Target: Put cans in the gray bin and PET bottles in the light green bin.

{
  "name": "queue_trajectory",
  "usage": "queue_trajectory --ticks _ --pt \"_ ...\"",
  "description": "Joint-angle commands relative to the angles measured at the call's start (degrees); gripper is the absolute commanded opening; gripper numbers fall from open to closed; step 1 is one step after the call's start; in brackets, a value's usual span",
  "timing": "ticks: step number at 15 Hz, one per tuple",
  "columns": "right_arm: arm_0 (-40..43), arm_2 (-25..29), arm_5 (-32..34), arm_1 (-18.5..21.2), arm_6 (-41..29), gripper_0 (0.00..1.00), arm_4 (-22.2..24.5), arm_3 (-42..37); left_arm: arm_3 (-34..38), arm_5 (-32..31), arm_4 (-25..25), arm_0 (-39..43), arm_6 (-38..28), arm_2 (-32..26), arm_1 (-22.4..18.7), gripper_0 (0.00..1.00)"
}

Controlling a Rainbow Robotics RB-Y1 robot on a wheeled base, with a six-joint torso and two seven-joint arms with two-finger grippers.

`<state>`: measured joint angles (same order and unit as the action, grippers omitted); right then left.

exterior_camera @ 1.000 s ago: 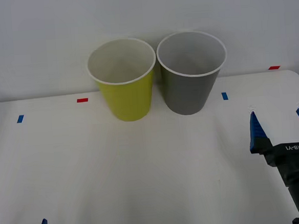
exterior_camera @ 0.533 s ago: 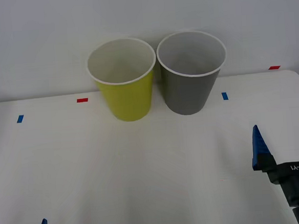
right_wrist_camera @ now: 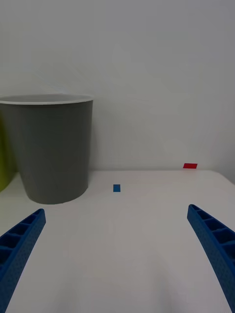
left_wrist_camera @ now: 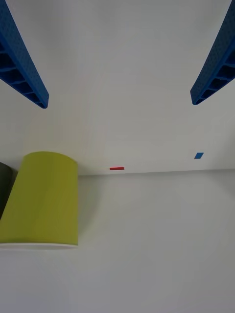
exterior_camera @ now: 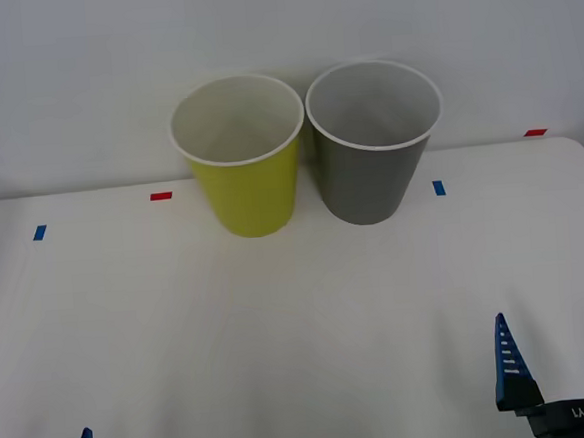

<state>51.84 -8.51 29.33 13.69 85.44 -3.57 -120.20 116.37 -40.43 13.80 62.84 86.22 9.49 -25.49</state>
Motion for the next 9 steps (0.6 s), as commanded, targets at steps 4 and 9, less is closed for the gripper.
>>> queue_trajectory --ticks 4,9 --pt "6.3 -1.9 2.7 1.7 -0.1 1.00 0.8 0.1 0.0 0.0 0.0 0.0 0.0 0.0 0.0 1.00" --pt "9.3 -1.9 4.5 1.8 0.3 1.00 1.1 0.1 0.0 0.0 0.0 0.0 0.0 0.0 0.0 1.00"
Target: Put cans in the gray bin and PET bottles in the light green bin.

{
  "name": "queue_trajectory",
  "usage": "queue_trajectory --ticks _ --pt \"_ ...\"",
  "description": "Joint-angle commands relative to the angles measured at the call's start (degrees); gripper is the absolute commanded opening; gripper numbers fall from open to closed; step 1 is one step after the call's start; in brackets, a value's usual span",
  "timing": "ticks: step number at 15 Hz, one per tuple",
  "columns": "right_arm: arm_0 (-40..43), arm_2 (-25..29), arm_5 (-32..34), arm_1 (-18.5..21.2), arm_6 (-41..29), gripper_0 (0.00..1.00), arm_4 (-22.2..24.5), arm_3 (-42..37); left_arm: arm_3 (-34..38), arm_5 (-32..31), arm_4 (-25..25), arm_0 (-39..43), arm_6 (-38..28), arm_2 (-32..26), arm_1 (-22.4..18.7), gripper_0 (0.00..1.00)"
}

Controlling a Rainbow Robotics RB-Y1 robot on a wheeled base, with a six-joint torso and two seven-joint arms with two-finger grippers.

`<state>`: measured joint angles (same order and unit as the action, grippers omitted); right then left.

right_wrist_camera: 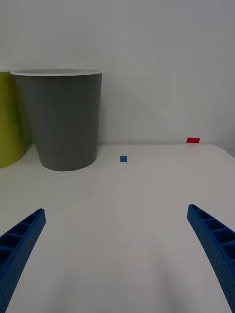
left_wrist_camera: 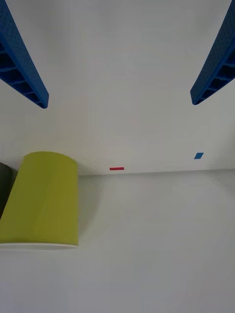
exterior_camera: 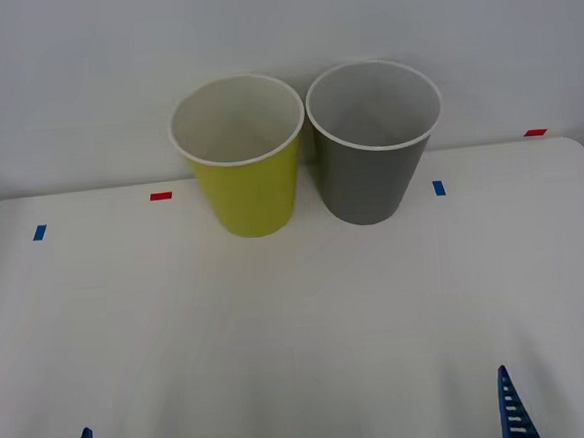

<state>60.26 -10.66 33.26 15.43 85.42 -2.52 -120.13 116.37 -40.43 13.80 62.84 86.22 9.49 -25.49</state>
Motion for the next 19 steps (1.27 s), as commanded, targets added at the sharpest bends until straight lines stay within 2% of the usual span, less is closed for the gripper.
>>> queue_trajectory --ticks 1,19 --pt "0.9 0.3 0.6 0.0 0.3 1.00 0.1 0.0 0.0 0.0 0.0 0.0 0.0 0.0 0.0 1.00" --pt "0.9 0.3 0.6 0.0 0.3 1.00 0.1 0.0 0.0 0.0 0.0 0.0 0.0 0.0 0.0 1.00"
